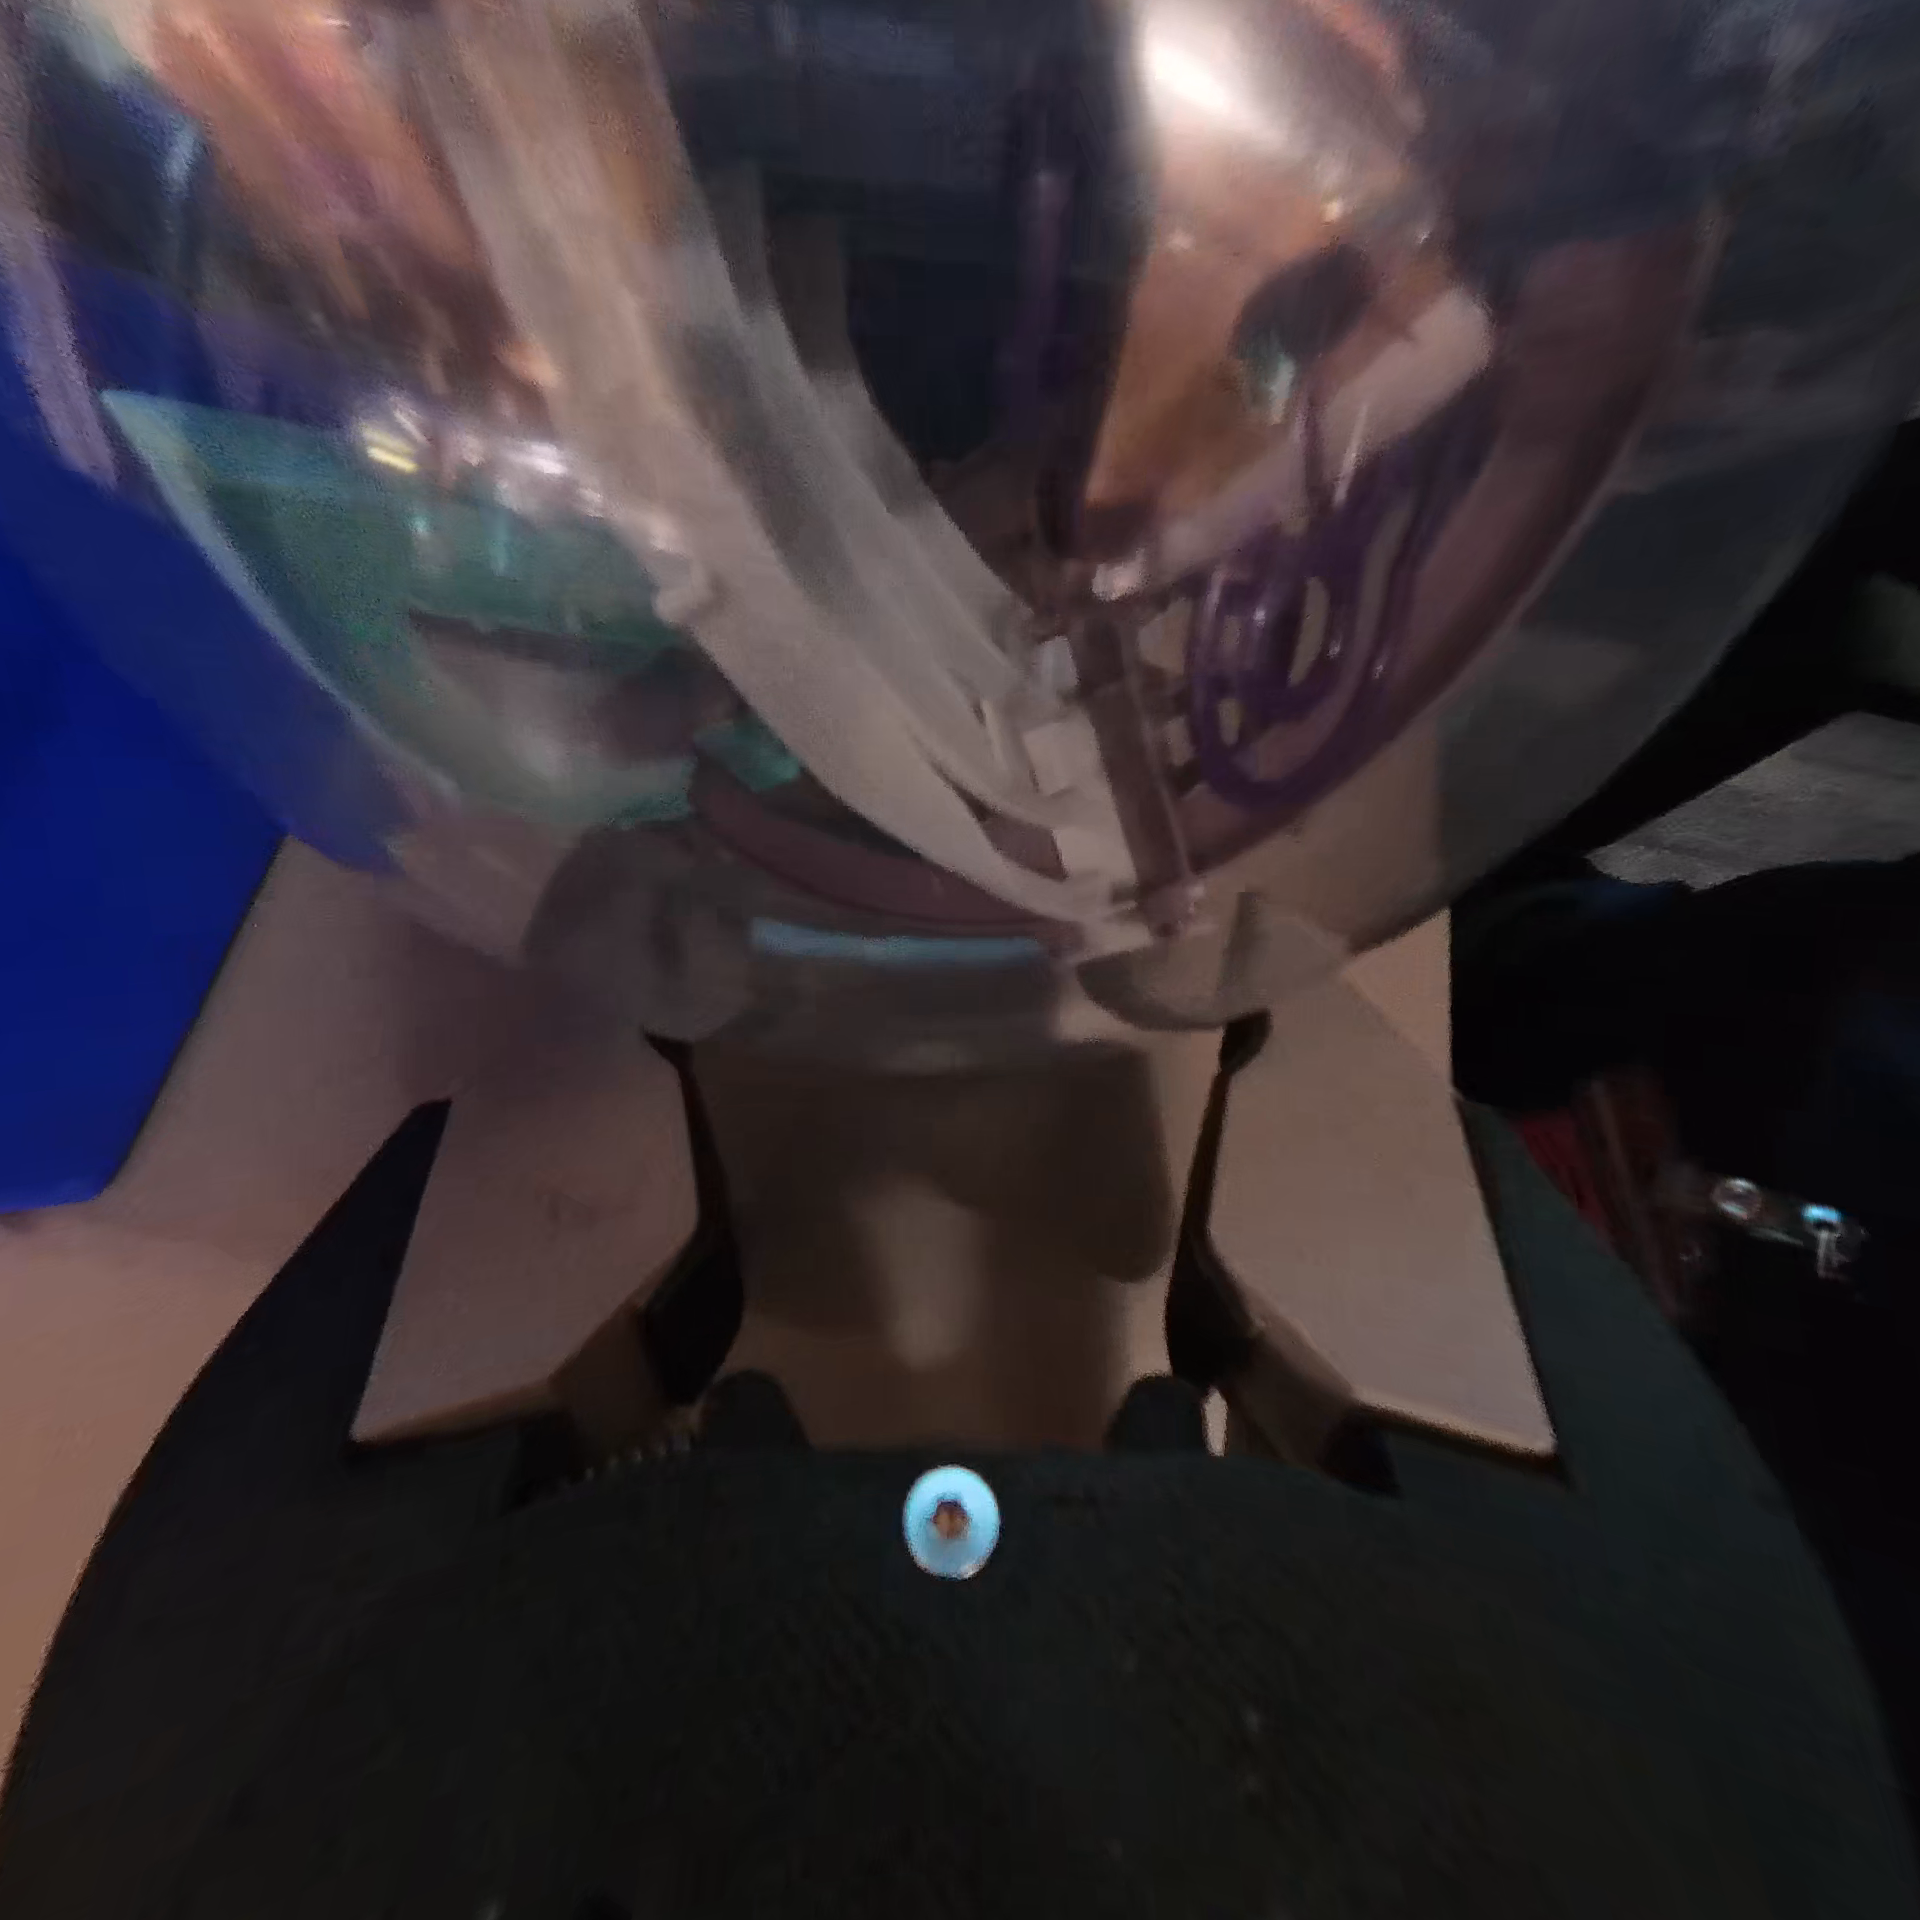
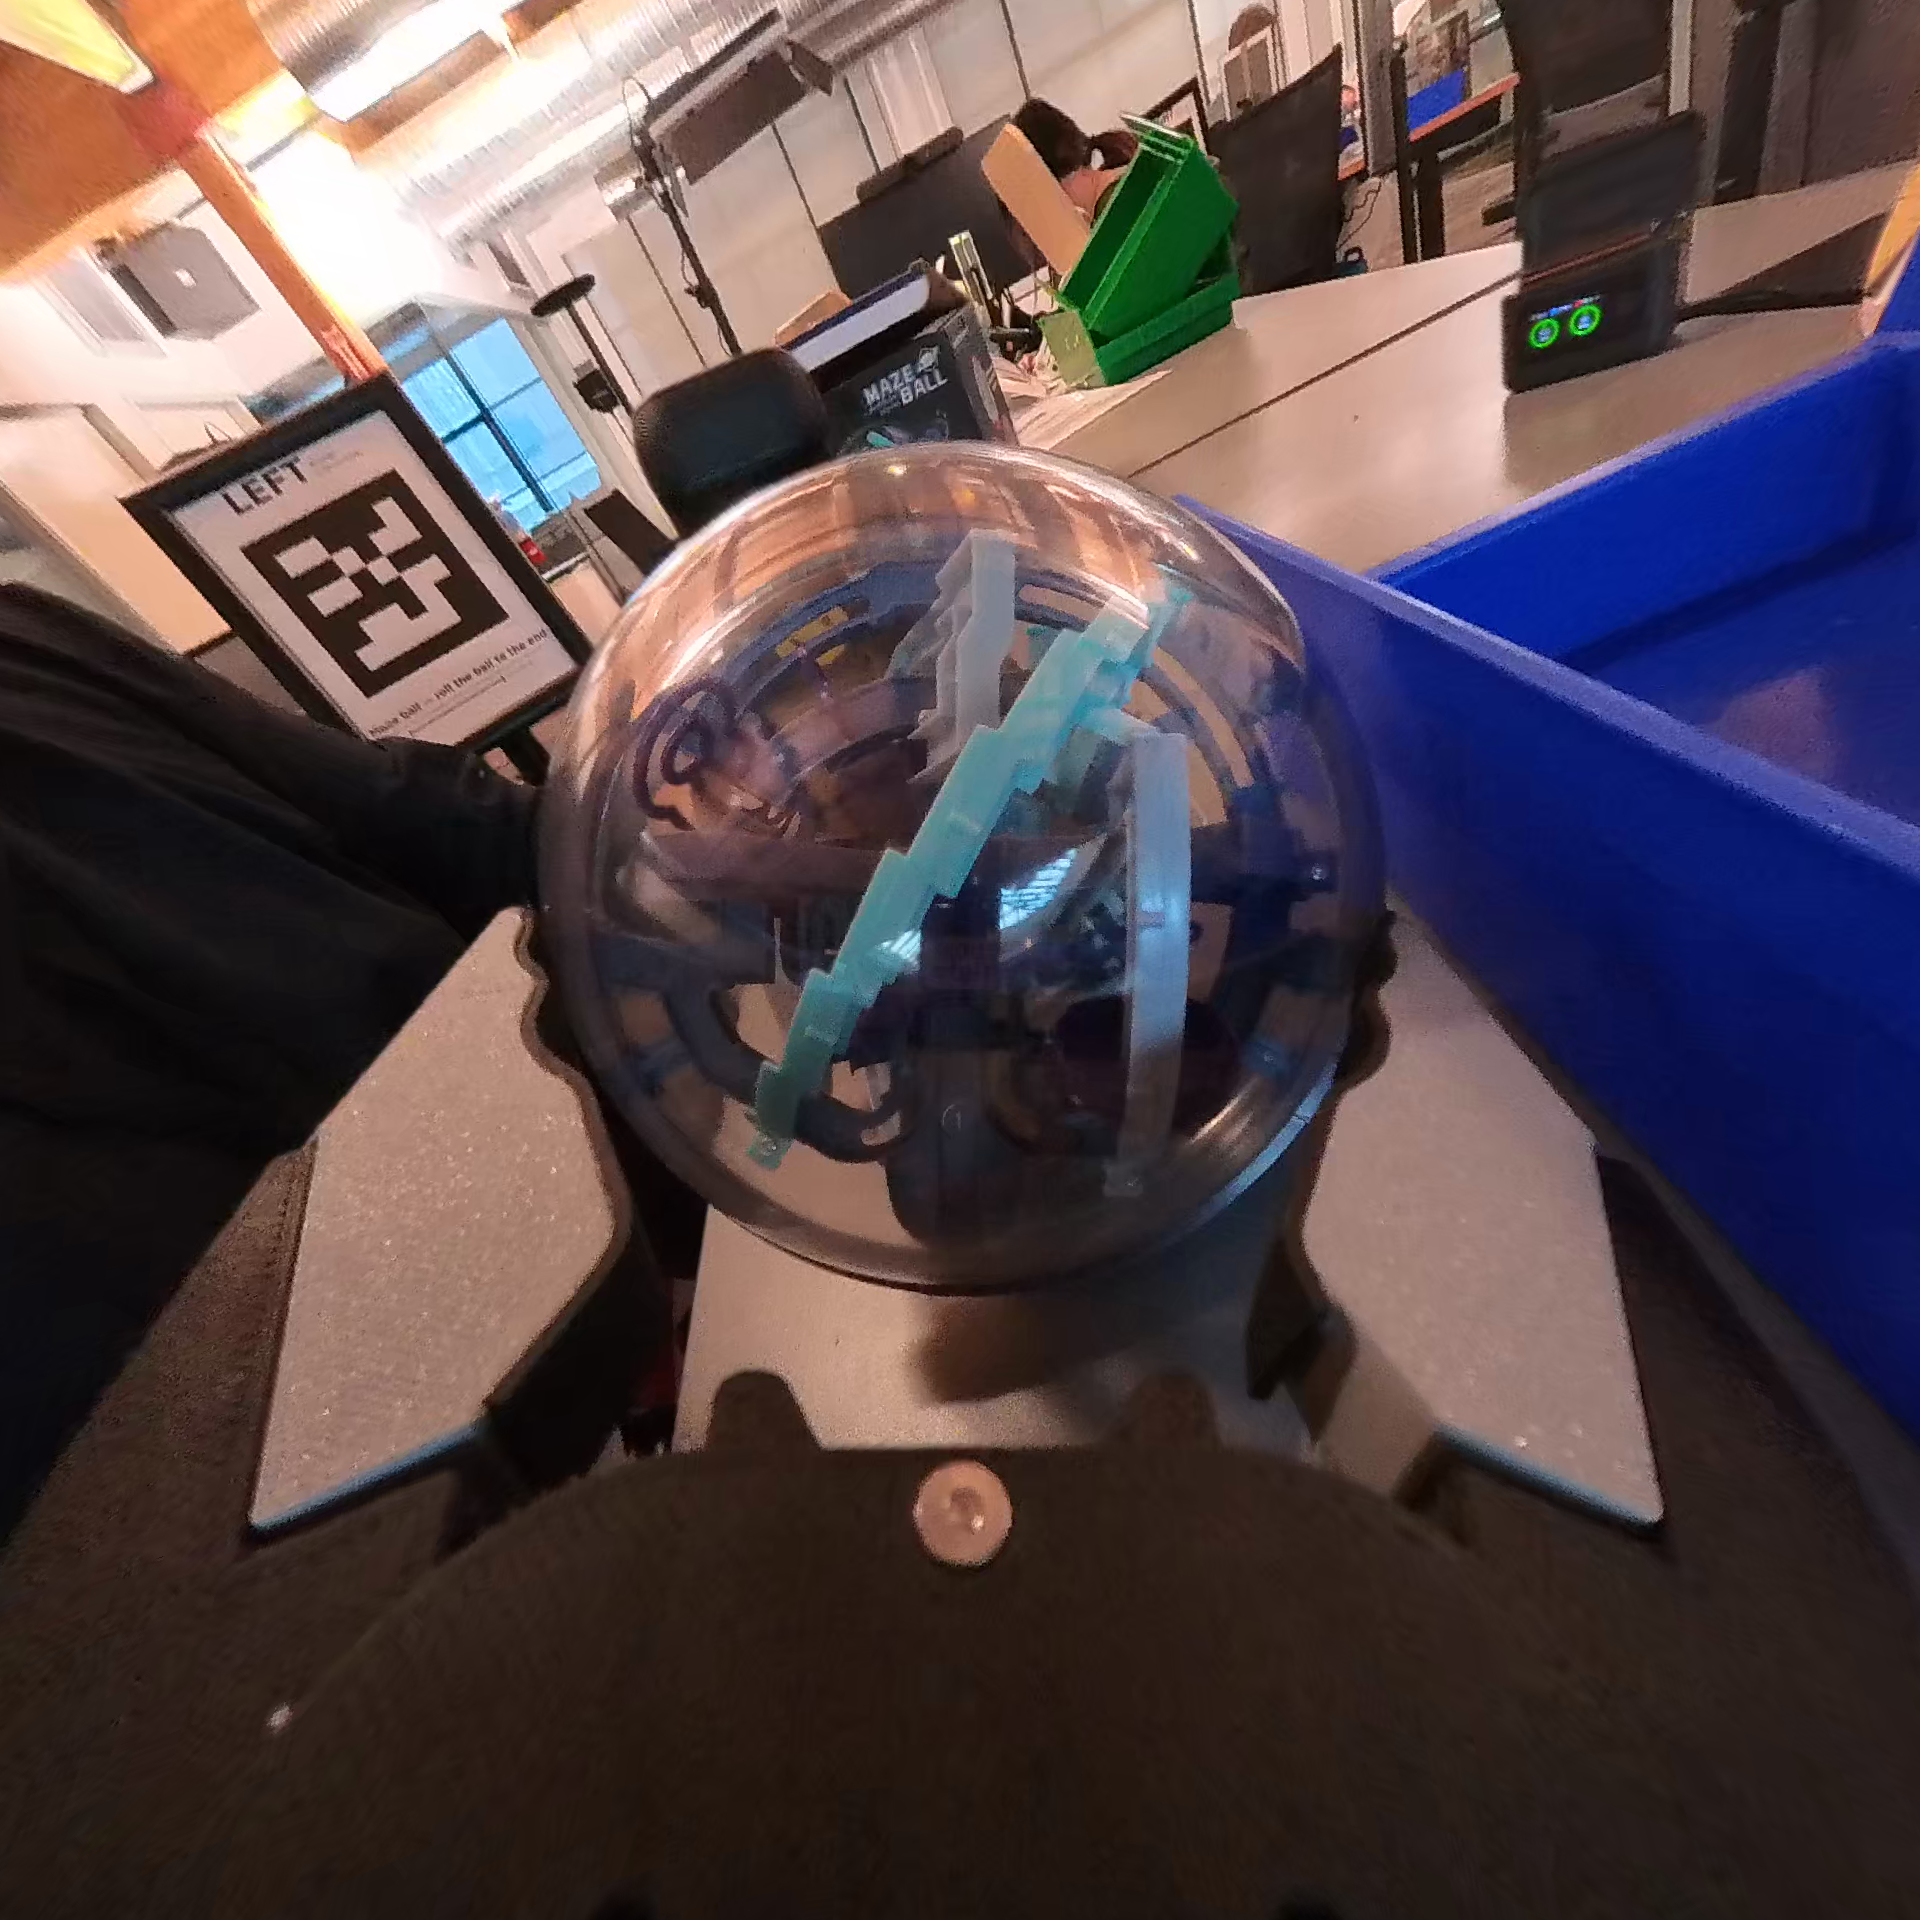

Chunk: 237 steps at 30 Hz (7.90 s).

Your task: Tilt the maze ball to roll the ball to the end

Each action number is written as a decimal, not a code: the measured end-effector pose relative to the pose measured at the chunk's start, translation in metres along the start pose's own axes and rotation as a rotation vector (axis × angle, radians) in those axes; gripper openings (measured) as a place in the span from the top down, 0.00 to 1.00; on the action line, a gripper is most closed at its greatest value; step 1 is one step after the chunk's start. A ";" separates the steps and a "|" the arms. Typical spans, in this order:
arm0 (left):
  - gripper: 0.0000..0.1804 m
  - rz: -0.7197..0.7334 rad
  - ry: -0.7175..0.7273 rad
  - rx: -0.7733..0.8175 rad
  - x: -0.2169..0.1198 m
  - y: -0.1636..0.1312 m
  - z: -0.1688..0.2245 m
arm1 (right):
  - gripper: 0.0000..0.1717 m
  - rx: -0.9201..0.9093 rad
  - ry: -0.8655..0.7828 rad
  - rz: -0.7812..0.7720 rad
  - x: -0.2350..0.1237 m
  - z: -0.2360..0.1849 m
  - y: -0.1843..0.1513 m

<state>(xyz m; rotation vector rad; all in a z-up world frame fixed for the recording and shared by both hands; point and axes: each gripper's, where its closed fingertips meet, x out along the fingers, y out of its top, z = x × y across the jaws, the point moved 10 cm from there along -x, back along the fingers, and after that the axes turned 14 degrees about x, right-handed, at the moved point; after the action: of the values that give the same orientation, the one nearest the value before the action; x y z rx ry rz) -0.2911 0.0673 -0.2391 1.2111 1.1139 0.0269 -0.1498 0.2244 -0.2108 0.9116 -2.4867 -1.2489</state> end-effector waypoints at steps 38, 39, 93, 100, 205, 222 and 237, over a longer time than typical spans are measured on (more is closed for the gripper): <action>0.56 -0.008 0.133 0.266 -0.015 -0.011 -0.005 | 0.16 -0.123 -0.053 -0.057 0.006 -0.012 -0.007; 0.56 -0.009 0.127 0.261 -0.015 -0.012 -0.005 | 0.16 -0.120 -0.053 -0.056 0.006 -0.012 -0.007; 0.49 0.306 -0.036 0.000 -0.047 -0.018 -0.017 | 0.23 -0.359 -0.191 0.058 -0.001 -0.024 -0.008; 0.49 0.261 -0.016 0.031 -0.043 -0.017 -0.014 | 0.23 -0.343 -0.187 0.053 -0.001 -0.023 -0.009; 0.41 0.161 -0.014 -0.027 -0.037 -0.020 -0.020 | 0.37 0.038 -0.349 -0.108 -0.021 -0.041 0.004; 0.47 0.087 0.034 0.133 -0.028 -0.015 -0.005 | 0.21 -0.108 -0.178 -0.100 0.008 -0.019 -0.016; 0.52 0.053 0.026 0.134 -0.024 -0.016 -0.004 | 0.22 0.017 -0.102 -0.033 -0.001 -0.007 -0.010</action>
<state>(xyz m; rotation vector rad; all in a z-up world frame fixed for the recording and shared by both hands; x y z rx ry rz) -0.3142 0.0502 -0.2344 1.3628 1.1199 0.0087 -0.1414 0.2164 -0.2140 0.9188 -2.5741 -1.3175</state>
